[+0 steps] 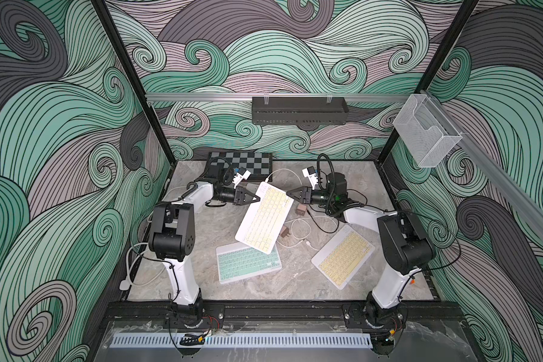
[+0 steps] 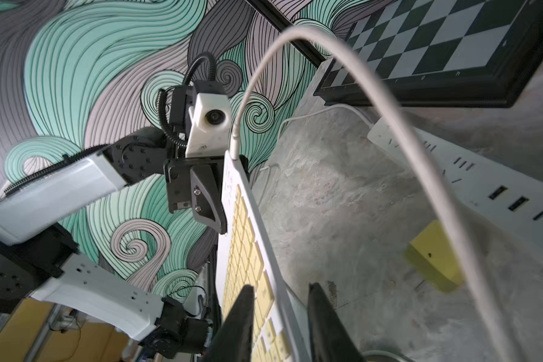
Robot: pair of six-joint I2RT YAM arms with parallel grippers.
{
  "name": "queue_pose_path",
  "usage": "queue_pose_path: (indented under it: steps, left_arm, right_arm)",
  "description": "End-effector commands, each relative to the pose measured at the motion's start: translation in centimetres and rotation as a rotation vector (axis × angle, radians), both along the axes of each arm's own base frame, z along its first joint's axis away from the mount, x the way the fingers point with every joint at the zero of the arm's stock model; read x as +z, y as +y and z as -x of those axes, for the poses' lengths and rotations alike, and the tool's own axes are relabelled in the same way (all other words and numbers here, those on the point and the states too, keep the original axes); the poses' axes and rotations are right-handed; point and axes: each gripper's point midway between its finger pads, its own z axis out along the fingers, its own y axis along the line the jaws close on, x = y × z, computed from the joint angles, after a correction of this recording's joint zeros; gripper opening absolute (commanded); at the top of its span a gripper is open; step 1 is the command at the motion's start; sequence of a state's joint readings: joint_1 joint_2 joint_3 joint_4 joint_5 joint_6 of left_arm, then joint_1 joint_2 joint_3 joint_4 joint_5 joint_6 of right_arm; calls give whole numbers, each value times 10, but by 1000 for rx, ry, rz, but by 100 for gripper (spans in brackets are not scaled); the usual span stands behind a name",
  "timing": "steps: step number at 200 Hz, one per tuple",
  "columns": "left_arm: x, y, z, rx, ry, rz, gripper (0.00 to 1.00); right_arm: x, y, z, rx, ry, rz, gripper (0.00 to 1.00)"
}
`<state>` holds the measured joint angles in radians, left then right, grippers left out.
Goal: Unplug the wireless keyboard
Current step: Pick up the keyboard from the center of the board, then remove the power cord from the keyboard.
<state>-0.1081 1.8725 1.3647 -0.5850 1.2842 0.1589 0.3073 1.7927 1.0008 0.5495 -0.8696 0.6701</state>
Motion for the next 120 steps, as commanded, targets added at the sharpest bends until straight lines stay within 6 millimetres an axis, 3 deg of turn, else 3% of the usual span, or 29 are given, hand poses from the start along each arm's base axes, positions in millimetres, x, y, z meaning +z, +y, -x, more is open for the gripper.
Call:
queue_pose_path:
  steps: [1, 25, 52, 87, 120]
  left_arm:
    - [42, 0, 5, 14, -77, -18, 0]
    - [56, -7, 23, -22, -74, -37, 0]
    - [62, -15, 45, -64, -83, -70, 0]
    - [81, -28, 65, -96, -144, -72, 0]
    - [91, -33, 70, -92, -182, -49, 0]
  right_arm:
    - [39, 0, 15, 56, -116, -44, 48]
    - [68, -2, 26, 87, -208, -61, 59]
    - [96, -3, 34, 100, -286, -71, 61]
    - [109, 7, 33, 136, -292, -81, 58]
    - [118, 23, 35, 178, -283, -96, 54]
